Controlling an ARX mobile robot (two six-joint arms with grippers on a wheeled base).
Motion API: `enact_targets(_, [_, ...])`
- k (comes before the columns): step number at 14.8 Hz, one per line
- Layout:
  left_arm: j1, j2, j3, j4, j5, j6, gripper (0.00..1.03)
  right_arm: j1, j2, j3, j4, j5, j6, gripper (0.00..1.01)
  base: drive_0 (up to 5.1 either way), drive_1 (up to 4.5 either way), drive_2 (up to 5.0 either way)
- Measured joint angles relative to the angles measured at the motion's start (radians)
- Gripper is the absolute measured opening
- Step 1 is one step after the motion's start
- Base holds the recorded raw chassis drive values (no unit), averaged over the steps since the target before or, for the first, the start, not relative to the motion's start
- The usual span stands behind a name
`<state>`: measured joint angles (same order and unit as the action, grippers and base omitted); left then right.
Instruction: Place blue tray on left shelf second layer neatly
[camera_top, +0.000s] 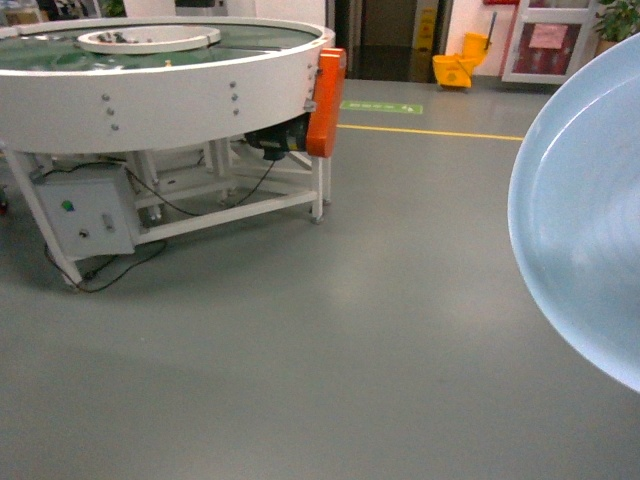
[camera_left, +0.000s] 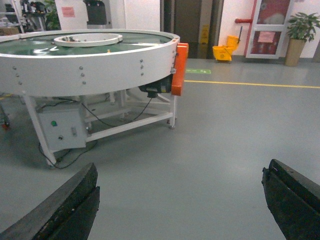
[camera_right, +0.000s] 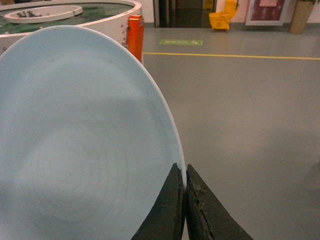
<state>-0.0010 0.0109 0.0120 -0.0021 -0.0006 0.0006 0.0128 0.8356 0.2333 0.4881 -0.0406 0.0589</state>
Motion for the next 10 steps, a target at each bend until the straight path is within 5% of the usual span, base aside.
enact_targets(7, [0.0, 0.0, 0.0, -0.002, 0.0, 0.0, 0.98, 0.0, 0.0, 0.0, 0.002, -0.001, 0.0, 0.02, 1.6, -0.5, -5.8])
enact_targets(10, [0.0, 0.0, 0.0, -0.002, 0.0, 0.0, 0.98, -0.001, 0.0, 0.0, 0.004, 0.006, 0.0, 0.02, -1.4, -1.43, -1.4])
